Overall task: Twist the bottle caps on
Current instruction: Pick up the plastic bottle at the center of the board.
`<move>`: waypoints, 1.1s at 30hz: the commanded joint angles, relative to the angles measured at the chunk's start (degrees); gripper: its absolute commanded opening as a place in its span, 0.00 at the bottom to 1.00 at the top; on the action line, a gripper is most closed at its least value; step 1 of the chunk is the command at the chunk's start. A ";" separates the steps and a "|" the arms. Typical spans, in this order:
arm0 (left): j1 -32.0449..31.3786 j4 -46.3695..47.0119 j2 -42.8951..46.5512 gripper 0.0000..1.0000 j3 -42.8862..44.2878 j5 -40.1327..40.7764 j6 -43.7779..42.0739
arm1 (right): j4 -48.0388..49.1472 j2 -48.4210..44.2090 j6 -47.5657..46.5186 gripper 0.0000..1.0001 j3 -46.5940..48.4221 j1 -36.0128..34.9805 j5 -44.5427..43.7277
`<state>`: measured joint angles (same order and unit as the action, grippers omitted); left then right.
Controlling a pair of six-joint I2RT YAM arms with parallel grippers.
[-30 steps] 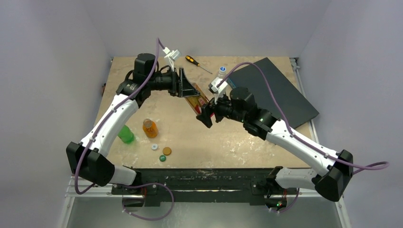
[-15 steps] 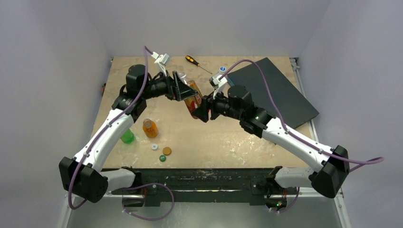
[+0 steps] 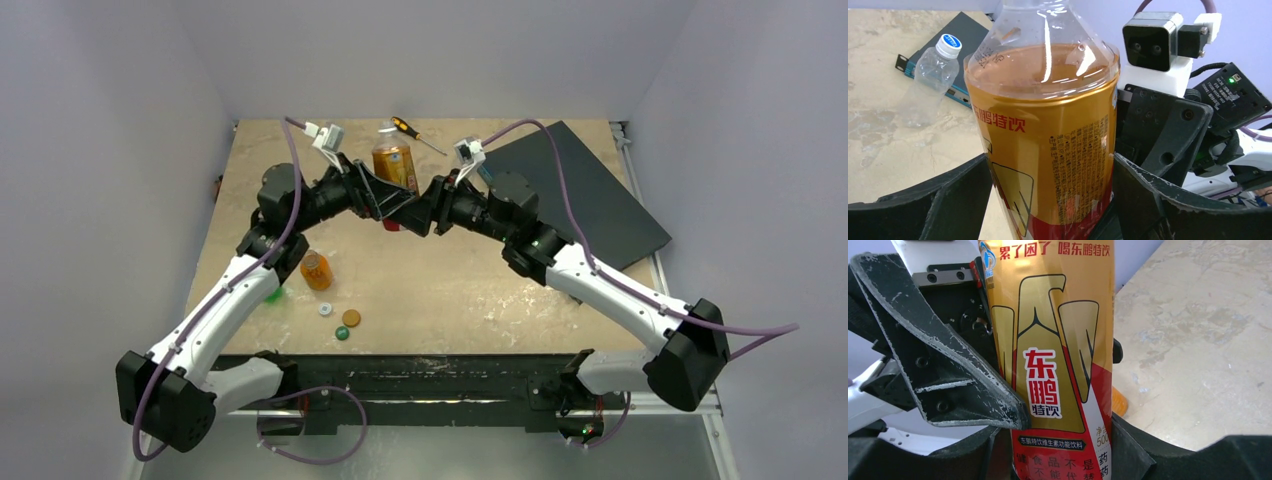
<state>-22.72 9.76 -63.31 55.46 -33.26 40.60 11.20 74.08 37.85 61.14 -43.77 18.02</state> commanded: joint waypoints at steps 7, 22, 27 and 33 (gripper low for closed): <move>-0.83 4.90 1.47 0.77 -1.27 0.72 2.30 | 13.37 -0.28 3.42 0.36 -2.16 0.28 5.70; -0.86 -5.08 0.79 0.35 4.12 7.50 -12.63 | 2.50 -3.73 -3.28 0.99 -4.00 -0.37 -3.00; -0.75 -14.58 1.50 0.31 6.91 16.77 -23.81 | -5.95 -5.95 -9.21 0.99 -6.28 -3.40 -14.57; -0.75 -21.71 2.62 0.20 11.86 29.23 -28.63 | -9.43 -0.40 -13.38 0.85 -7.64 -12.36 -25.64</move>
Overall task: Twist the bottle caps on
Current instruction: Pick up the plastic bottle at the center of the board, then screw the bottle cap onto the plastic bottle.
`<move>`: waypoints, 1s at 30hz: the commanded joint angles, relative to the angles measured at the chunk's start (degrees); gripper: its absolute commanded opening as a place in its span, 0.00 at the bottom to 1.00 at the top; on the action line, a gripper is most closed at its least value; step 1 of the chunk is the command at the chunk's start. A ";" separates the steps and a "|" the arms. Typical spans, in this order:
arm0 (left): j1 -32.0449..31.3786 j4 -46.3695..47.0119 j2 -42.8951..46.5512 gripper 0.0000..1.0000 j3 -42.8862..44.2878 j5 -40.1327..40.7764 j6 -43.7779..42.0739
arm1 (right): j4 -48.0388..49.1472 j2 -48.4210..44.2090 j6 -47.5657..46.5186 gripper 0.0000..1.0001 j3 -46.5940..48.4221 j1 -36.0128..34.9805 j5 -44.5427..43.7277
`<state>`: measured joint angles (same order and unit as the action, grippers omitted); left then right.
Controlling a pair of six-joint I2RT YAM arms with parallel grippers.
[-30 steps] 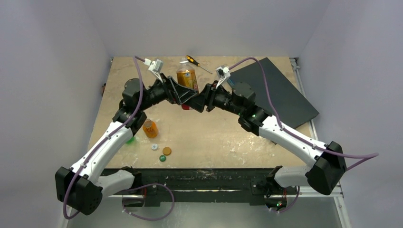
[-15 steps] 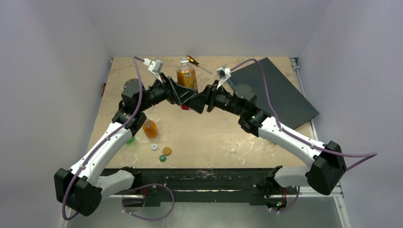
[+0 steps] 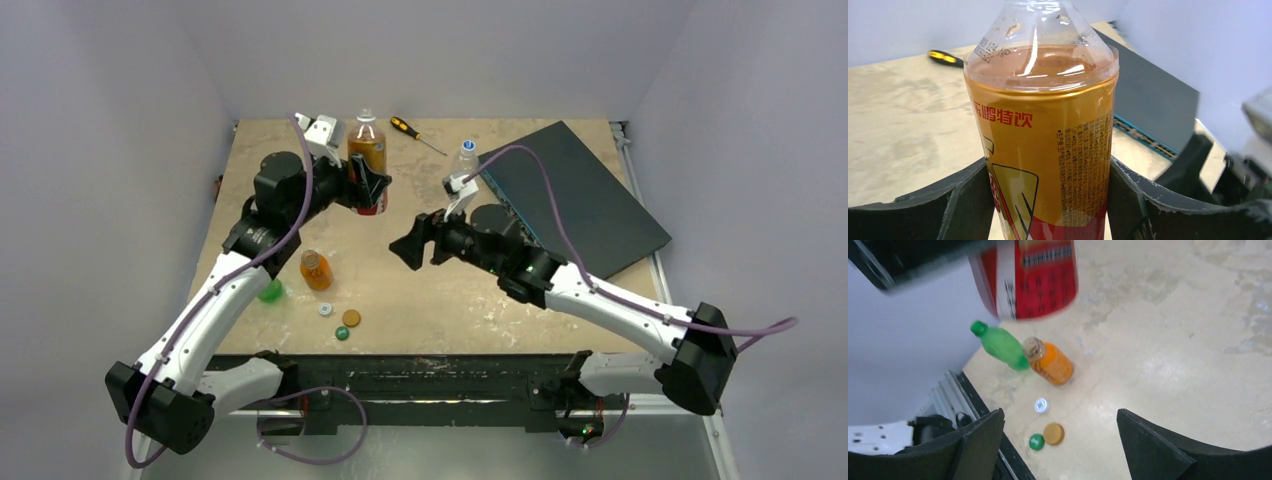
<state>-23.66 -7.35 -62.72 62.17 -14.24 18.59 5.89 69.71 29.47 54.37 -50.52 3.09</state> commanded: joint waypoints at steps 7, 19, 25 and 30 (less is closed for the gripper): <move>0.19 -5.30 6.66 0.21 5.78 16.15 -6.30 | -5.31 20.95 -5.83 0.73 5.74 -16.20 -18.64; 0.19 -8.79 10.48 0.22 7.62 19.27 -5.54 | -4.82 40.23 -9.78 0.63 20.84 -25.88 -22.35; 0.19 -8.91 10.51 0.22 7.70 19.56 -5.27 | -5.56 45.45 -10.79 0.57 26.14 -26.29 -24.11; 0.19 -8.83 10.17 0.22 8.05 19.25 -5.39 | -7.11 50.38 -11.53 0.54 31.85 -26.45 -25.81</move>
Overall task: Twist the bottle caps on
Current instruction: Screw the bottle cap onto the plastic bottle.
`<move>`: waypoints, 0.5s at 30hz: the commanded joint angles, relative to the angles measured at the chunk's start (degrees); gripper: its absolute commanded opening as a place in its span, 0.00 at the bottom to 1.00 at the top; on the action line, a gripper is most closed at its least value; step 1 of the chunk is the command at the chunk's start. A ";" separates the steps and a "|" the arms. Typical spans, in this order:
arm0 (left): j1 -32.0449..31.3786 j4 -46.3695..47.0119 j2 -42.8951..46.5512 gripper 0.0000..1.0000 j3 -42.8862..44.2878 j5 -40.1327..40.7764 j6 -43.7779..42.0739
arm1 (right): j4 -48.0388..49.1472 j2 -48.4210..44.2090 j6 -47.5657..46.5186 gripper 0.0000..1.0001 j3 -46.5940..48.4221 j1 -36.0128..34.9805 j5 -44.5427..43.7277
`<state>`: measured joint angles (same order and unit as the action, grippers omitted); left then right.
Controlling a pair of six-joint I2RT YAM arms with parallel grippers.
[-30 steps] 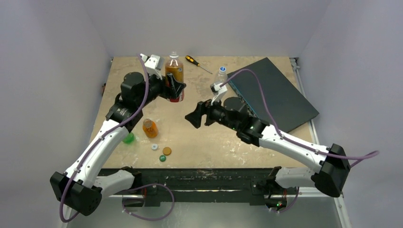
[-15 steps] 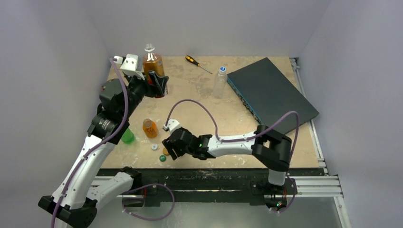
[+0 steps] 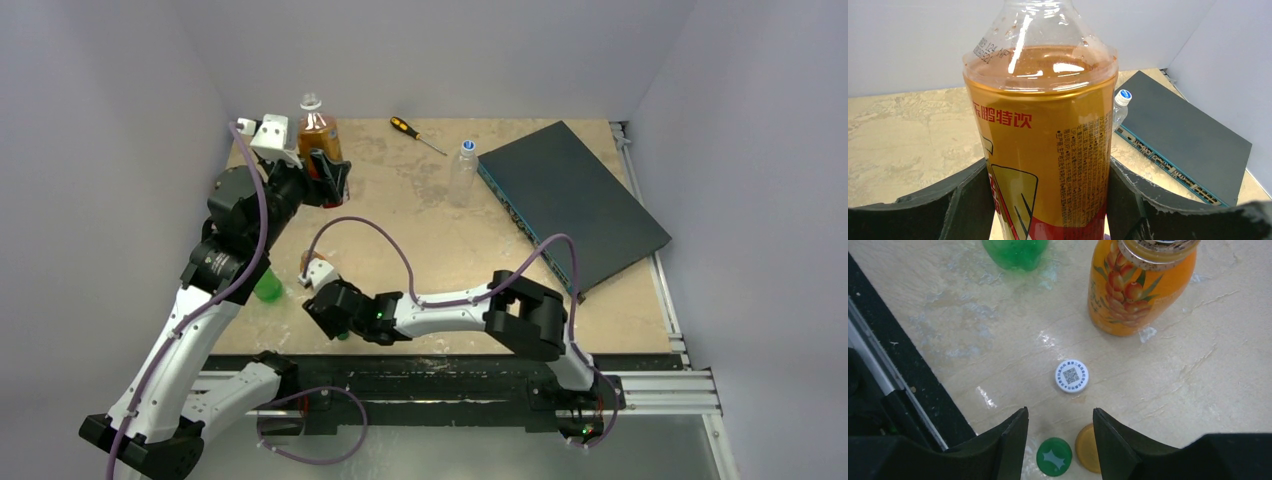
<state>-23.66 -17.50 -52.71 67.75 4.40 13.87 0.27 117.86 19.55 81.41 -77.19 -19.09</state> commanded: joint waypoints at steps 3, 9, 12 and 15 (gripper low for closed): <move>0.19 1.33 0.16 0.22 2.65 0.74 -0.81 | -3.16 5.15 -1.79 0.53 8.29 0.19 -4.84; 0.19 1.11 0.15 0.22 3.31 0.96 -1.35 | -4.42 9.14 -2.48 0.53 12.94 0.20 -6.69; 0.19 0.97 0.06 0.22 3.45 1.05 -1.47 | -5.07 10.98 -2.59 0.53 14.83 0.15 -7.13; 0.19 0.91 -0.03 0.22 3.58 1.05 -1.52 | -5.71 12.02 -2.63 0.52 15.65 0.20 -7.61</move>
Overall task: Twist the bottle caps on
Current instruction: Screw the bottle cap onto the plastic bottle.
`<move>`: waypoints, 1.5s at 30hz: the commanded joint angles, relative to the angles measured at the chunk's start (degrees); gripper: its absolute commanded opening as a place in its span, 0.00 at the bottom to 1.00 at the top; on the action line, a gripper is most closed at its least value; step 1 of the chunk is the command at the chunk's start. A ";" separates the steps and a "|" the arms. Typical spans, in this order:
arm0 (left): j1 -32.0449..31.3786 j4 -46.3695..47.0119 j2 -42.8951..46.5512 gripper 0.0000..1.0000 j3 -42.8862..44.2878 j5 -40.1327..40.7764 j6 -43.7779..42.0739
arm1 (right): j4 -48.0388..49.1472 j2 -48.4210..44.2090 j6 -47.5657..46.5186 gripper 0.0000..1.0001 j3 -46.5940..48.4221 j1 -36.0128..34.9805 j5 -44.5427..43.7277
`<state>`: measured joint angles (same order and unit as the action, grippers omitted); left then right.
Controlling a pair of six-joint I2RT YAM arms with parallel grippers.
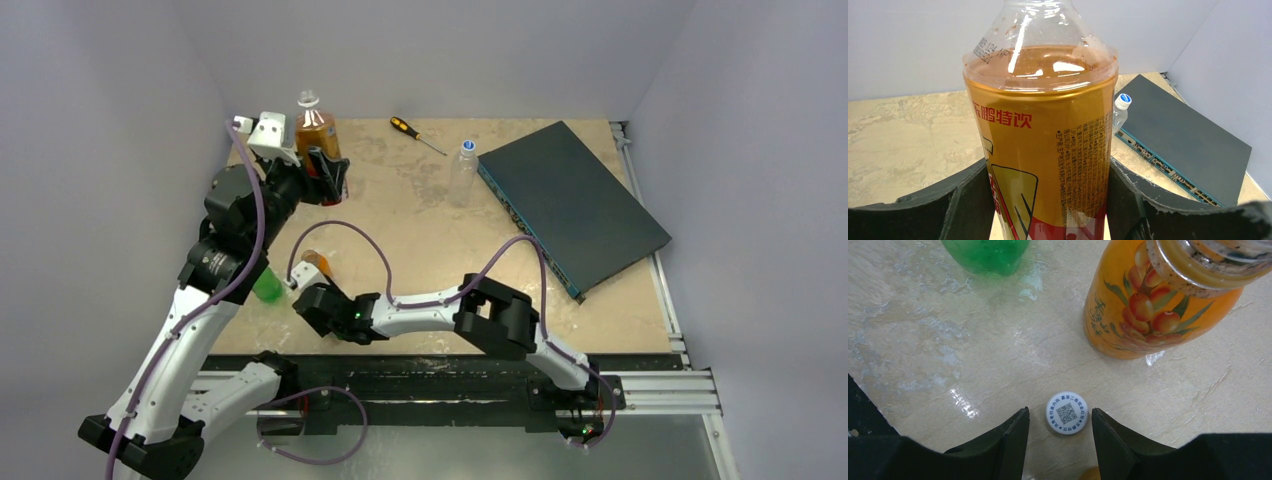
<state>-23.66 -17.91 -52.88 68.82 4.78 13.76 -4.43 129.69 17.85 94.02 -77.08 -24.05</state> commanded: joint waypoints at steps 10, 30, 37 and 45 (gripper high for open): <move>0.19 1.47 -0.42 0.22 2.25 0.00 -1.54 | 0.11 1.94 -0.97 0.49 3.27 0.09 -1.84; 0.19 1.40 -3.85 0.10 0.20 -12.73 -6.20 | -0.88 -21.59 7.81 0.11 -16.57 9.14 6.61; 0.19 5.74 -7.04 0.04 -3.32 -26.77 -11.77 | -2.73 -36.63 10.19 0.10 -28.24 20.64 14.34; 0.11 3.31 -6.97 0.00 -10.09 -34.29 -24.42 | -6.56 -52.47 9.33 0.11 -31.49 40.47 30.65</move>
<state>-23.66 -15.09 -61.39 61.43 -22.85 -2.13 -8.99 84.60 27.03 62.52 -44.53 -4.43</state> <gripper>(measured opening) 0.665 0.335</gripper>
